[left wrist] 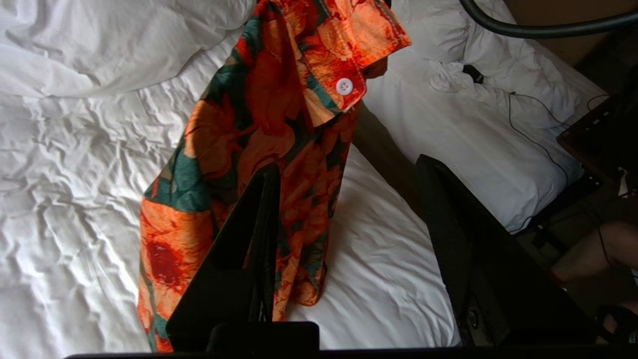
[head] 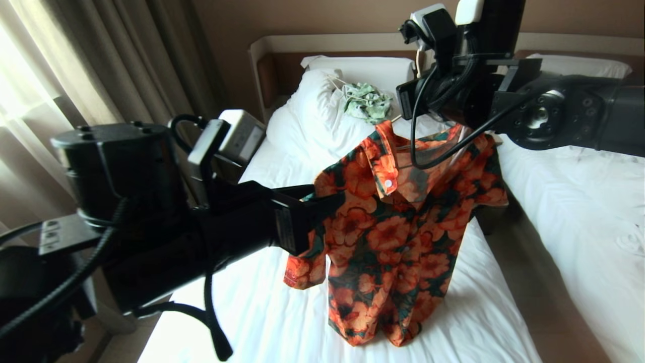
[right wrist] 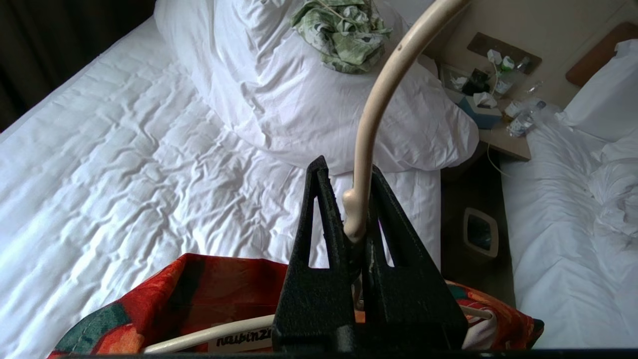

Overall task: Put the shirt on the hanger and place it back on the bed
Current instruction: Take the clothes hanger out of the clothes

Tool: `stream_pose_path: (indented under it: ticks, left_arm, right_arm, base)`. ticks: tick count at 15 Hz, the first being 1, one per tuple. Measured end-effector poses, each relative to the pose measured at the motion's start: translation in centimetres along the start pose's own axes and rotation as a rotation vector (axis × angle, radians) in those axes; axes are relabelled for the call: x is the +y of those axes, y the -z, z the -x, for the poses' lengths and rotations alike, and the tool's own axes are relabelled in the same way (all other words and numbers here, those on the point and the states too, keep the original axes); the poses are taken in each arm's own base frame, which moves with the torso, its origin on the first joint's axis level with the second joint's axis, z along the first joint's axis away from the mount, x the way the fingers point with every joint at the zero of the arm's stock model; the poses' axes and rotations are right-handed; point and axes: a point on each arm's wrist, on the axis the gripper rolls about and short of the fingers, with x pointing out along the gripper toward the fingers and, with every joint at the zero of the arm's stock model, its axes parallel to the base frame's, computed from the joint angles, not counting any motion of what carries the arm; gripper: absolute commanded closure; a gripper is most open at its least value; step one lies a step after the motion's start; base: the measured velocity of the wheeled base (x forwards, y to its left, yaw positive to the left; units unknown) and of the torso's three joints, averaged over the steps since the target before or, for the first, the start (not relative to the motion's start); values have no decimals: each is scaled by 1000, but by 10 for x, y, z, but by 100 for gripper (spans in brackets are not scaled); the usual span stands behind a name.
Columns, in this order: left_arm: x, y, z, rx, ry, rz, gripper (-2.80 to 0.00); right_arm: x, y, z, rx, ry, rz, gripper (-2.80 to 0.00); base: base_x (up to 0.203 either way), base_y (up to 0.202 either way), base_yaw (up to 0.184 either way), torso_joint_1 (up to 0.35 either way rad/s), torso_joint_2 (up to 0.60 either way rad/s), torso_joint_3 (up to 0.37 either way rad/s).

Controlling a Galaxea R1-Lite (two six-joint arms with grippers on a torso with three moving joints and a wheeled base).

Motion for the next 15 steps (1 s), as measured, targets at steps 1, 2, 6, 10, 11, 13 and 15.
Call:
stream_pose_path:
  ticks: [1, 2, 6, 10, 11, 13, 15]
  left_arm:
    - [-8, 2, -11, 9, -11, -6, -280]
    - [-16, 3, -22, 9, -23, -11, -280]
    - [-41, 11, -63, 18, -73, -26, -280]
    - [-51, 21, -91, 4, -185, -102, -280]
    - [-51, 23, -95, 5, -213, -109, -280]
    - [-47, 26, -102, 13, -237, -126, -280]
    - [-41, 21, -107, -14, -273, -148, -280]
  right_arm:
    - [3, 4, -4, 9, -2, 3, 0]
    - [5, 7, -6, 17, -4, 5, 0]
    - [11, 11, -8, 33, 3, -10, 0]
    - [17, 9, -3, 36, -8, -32, 0]
    - [20, 9, -2, 37, -16, -38, 0]
    - [24, 6, 2, 32, -29, -57, 0]
    - [27, 4, 6, 29, -40, -61, 0]
  base:
    - [0, 0, 0, 0, 0, 0]
    - [0, 0, 0, 0, 0, 0]
    - [0, 0, 0, 0, 0, 0]
    - [0, 0, 0, 0, 0, 0]
    - [0, 0, 0, 0, 0, 0]
    - [0, 0, 0, 0, 0, 0]
    - [0, 0, 0, 0, 0, 0]
